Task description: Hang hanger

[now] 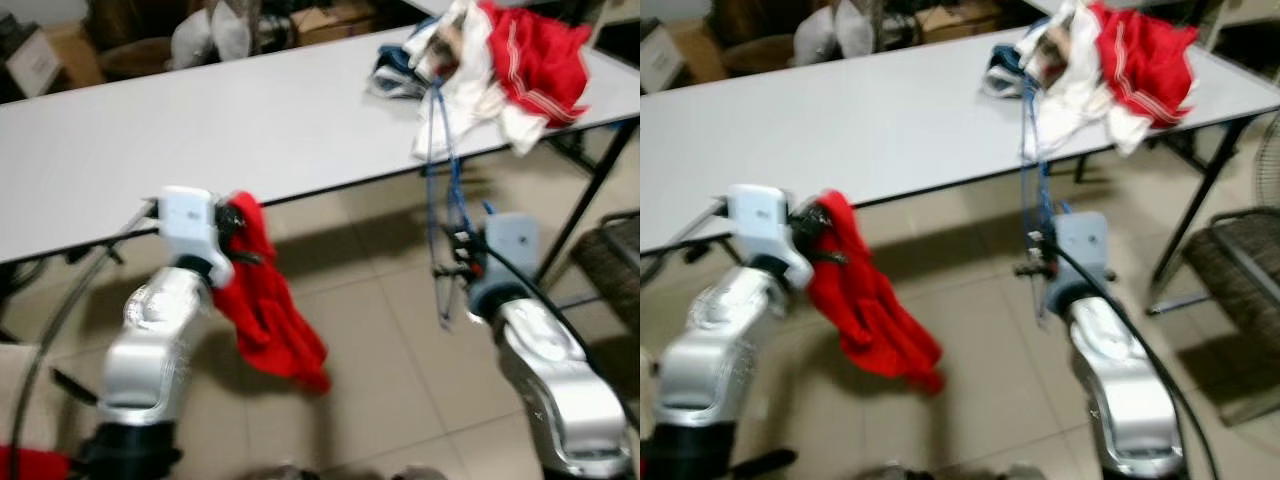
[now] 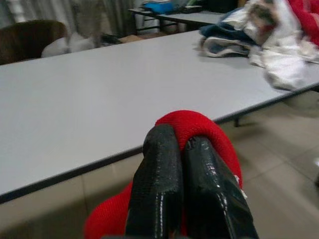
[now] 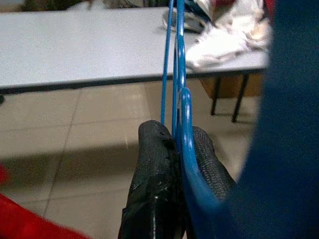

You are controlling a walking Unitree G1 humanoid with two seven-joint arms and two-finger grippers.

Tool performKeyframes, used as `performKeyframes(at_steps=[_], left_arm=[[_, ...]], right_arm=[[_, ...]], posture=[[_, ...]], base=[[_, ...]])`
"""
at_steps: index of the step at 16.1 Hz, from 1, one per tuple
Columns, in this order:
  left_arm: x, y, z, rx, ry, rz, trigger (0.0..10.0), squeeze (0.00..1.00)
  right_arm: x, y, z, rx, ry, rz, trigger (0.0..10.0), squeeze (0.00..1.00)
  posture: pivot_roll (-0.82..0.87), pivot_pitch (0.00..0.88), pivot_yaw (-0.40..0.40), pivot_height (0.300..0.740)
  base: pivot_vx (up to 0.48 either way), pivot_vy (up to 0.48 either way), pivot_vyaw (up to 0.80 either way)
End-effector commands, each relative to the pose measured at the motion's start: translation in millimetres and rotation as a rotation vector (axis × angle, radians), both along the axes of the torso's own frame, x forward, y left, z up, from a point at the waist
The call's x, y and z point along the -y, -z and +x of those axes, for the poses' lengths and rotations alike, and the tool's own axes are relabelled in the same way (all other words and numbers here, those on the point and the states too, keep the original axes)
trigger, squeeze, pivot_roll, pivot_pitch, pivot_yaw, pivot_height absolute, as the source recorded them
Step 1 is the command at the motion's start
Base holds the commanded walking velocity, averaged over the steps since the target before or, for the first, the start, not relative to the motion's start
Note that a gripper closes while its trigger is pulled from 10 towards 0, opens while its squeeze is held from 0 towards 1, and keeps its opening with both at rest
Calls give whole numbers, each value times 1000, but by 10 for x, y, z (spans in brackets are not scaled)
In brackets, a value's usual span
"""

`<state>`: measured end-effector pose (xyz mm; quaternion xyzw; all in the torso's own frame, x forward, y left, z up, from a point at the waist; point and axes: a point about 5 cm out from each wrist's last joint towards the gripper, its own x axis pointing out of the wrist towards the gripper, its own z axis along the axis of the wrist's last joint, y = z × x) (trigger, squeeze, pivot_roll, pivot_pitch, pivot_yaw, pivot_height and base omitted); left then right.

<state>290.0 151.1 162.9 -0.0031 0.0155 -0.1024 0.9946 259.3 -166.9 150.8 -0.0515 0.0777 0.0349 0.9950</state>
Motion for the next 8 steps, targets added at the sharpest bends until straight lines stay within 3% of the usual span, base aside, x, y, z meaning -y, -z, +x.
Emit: performKeyframes(at_steps=[1, 3, 5, 8], left_arm=[[-50, -75, 3, 32, -18, 11, 10000, 0], [-42, -64, -8, 28, -21, 4, 10000, 0], [-13, -90, -29, 32, -32, -54, 10000, 0], [-10, -85, -25, 45, -39, 7, 10000, 0]], right_arm=[[-40, -49, 6, 22, -15, 30, 10000, 0], [-58, -81, 5, 49, -30, 40, 10000, 0], [-109, -132, -3, 65, -92, 87, 10000, 0], [-103, -130, 0, 55, -109, 95, 10000, 0]], posture=[[-140, 53, 112, 740], [-141, 52, 102, 740], [-144, 47, 91, 740], [-140, 38, 78, 740]], base=[[0, 371, 0], [0, 371, 0], [0, 0, 0], [0, 0, 0]])
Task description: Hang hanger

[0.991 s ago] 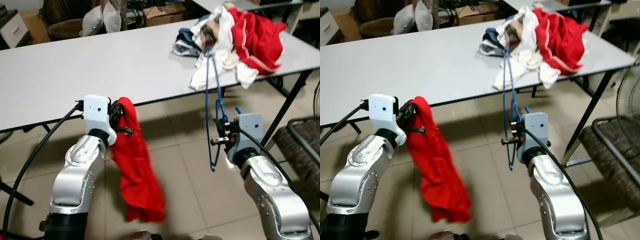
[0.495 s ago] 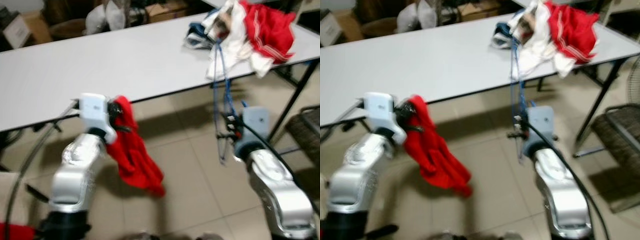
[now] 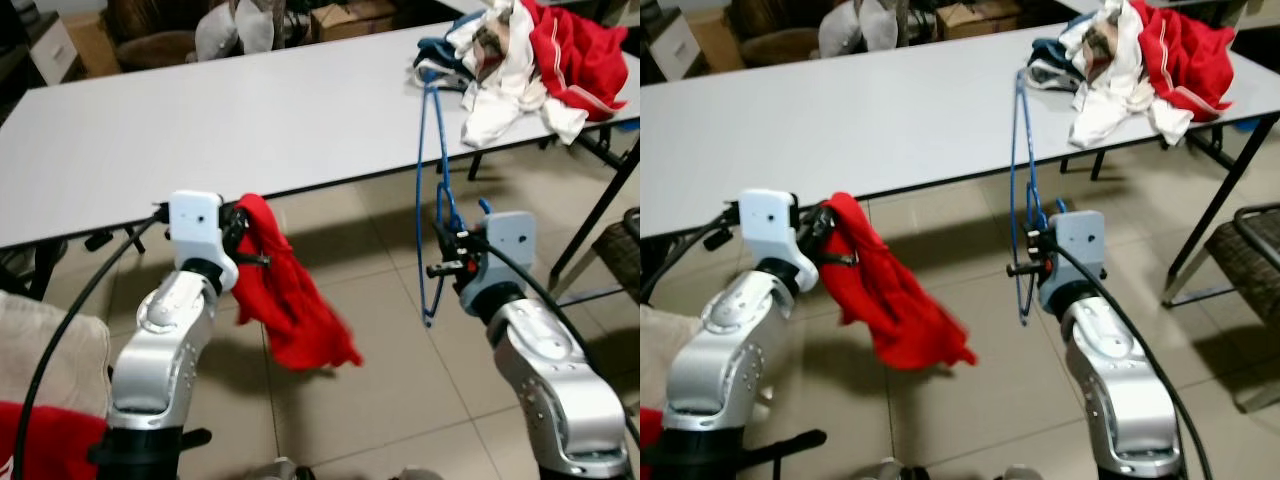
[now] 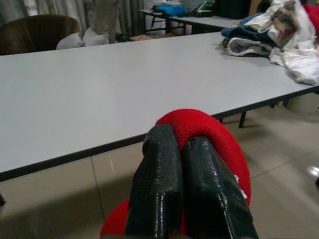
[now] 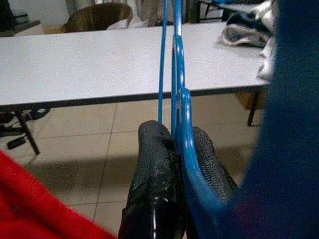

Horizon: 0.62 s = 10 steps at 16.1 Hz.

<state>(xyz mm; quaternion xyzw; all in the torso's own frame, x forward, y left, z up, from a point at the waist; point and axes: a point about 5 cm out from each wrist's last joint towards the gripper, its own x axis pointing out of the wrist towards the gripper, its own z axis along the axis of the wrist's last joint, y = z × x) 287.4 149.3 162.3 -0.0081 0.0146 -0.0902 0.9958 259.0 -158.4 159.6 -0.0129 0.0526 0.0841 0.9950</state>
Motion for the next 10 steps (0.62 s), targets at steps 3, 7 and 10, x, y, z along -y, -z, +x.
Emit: performKeyframes(at_steps=[3, 7, 10], left_arm=[[-30, -188, -5, 80, -10, 2, 10000, 0], [-26, -198, -3, 89, -11, -1, 10000, 0], [-15, -187, 9, 90, -23, -8, 10000, 0]], right_arm=[[-41, -43, 13, 15, -33, 28, 10000, 0], [-81, -54, -5, 14, -56, 61, 10000, 0], [-73, -56, 1, 10, -81, 32, 10000, 0]], posture=[[-138, 29, 72, 740], [-146, 19, 76, 740], [-148, 12, 68, 740]], base=[[84, 0, 0], [266, 0, 0], [266, 0, 0]])
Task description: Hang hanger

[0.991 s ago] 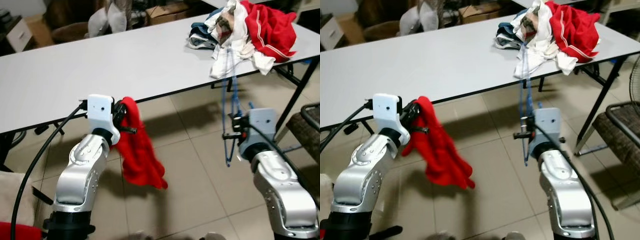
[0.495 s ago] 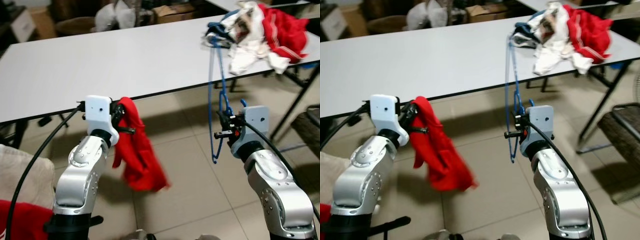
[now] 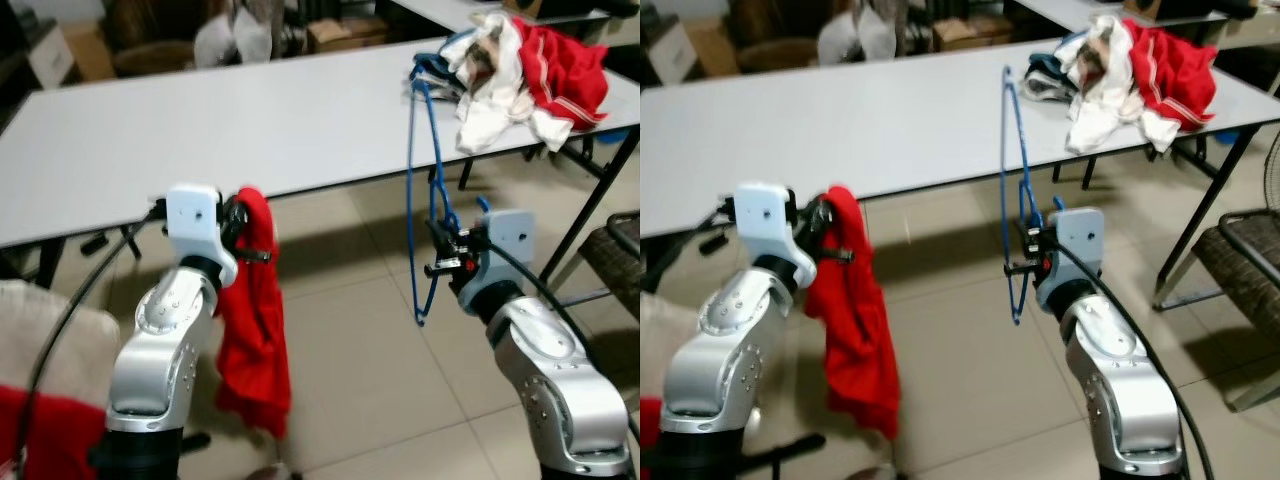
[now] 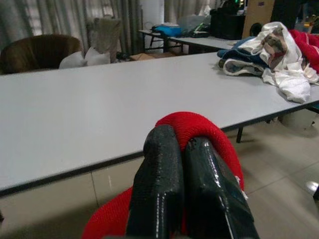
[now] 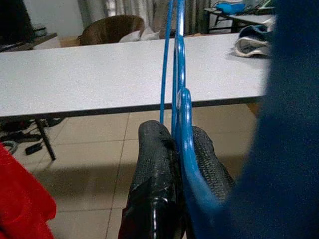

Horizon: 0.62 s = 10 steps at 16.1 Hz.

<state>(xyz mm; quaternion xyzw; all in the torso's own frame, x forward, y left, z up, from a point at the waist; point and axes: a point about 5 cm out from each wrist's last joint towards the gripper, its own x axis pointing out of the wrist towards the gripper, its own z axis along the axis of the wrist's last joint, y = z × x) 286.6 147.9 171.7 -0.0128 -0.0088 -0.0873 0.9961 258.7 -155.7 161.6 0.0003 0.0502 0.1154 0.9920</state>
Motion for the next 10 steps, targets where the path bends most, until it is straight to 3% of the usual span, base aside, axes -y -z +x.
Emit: performKeyframes(at_steps=[1, 4, 10], left_arm=[[-33, -96, 18, 46, -24, 1, 10000, 0], [-26, -102, 11, 49, -31, -11, 10000, 0], [-9, -158, -1, 70, -41, -28, 10000, 0]], right_arm=[[-55, -26, 7, 0, -32, -11, 10000, 0], [-100, -22, 9, 46, -52, -86, 10000, 0], [-66, -65, 28, 64, -47, -77, 10000, 0]], posture=[[-147, 10, 63, 740], [-141, 12, 60, 740], [-137, 25, 30, 740]], base=[[266, 0, 0], [268, 0, 0], [292, 0, 0]])
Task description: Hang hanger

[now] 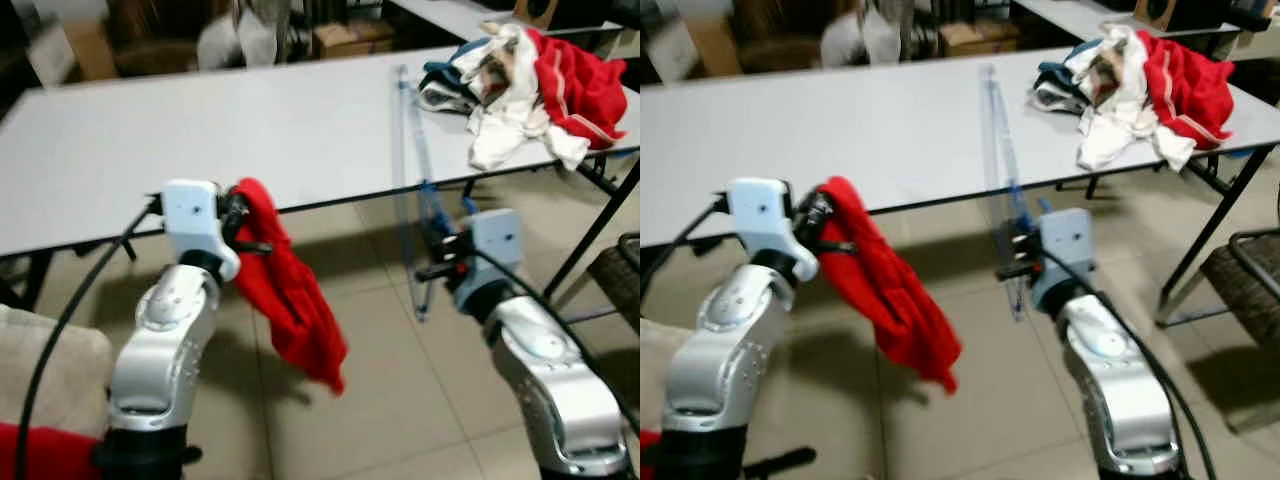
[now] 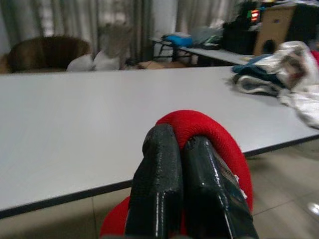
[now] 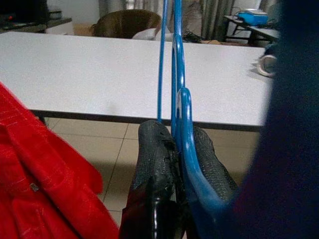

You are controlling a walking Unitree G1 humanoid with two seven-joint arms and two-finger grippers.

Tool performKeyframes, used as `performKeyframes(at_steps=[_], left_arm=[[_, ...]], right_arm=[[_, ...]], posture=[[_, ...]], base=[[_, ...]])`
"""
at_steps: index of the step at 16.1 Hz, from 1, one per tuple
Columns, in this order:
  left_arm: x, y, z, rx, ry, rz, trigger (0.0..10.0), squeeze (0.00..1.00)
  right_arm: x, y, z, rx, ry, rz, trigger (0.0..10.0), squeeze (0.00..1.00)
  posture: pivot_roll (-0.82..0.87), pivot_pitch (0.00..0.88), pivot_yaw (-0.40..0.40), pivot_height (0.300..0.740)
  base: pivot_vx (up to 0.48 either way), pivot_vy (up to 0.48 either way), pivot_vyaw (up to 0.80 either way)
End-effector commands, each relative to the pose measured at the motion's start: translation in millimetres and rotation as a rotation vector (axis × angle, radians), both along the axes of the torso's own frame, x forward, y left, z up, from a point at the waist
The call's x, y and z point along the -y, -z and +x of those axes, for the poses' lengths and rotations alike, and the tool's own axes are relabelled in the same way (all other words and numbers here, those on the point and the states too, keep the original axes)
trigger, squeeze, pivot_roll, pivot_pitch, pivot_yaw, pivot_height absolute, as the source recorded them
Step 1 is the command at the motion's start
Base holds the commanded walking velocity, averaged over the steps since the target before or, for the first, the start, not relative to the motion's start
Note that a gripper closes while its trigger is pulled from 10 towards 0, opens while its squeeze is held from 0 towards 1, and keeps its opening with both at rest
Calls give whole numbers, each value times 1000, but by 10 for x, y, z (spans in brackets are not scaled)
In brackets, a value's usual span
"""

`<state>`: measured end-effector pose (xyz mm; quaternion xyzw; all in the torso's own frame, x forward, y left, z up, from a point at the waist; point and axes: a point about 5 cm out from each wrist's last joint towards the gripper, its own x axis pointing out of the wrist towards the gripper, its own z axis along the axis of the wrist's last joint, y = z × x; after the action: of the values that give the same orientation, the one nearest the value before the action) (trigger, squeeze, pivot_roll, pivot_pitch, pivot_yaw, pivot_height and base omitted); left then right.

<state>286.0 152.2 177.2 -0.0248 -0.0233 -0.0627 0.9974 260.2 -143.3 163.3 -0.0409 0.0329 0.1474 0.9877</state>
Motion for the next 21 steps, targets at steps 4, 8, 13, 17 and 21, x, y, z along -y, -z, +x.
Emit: performKeyframes(at_steps=[4, 8, 13, 17, 21], left_arm=[[49, -129, -27, 60, 3, 7, 10000, 0], [65, -191, 9, 79, 15, 3, 10000, 0], [100, -212, 53, 85, 30, -14, 10000, 0], [110, -213, 67, 85, 30, -20, 10000, 0], [94, -210, 71, 84, 25, -21, 10000, 0]], right_arm=[[44, -67, 68, 45, -5, -40, 10000, 0], [66, -24, 52, 24, 28, -34, 10000, 0], [104, -32, 31, 32, 33, -66, 10000, 0], [96, -25, 20, 24, 22, -68, 10000, 0], [71, -33, 39, 31, 7, -91, 10000, 0]], posture=[[-124, 28, 8, 740], [-133, 36, 30, 740], [-148, 47, 47, 740], [-150, 48, 47, 740], [-147, 46, 44, 740]], base=[[323, 0, 0], [382, 0, 0], [382, 0, 0], [383, 0, 0], [385, 0, 0]])
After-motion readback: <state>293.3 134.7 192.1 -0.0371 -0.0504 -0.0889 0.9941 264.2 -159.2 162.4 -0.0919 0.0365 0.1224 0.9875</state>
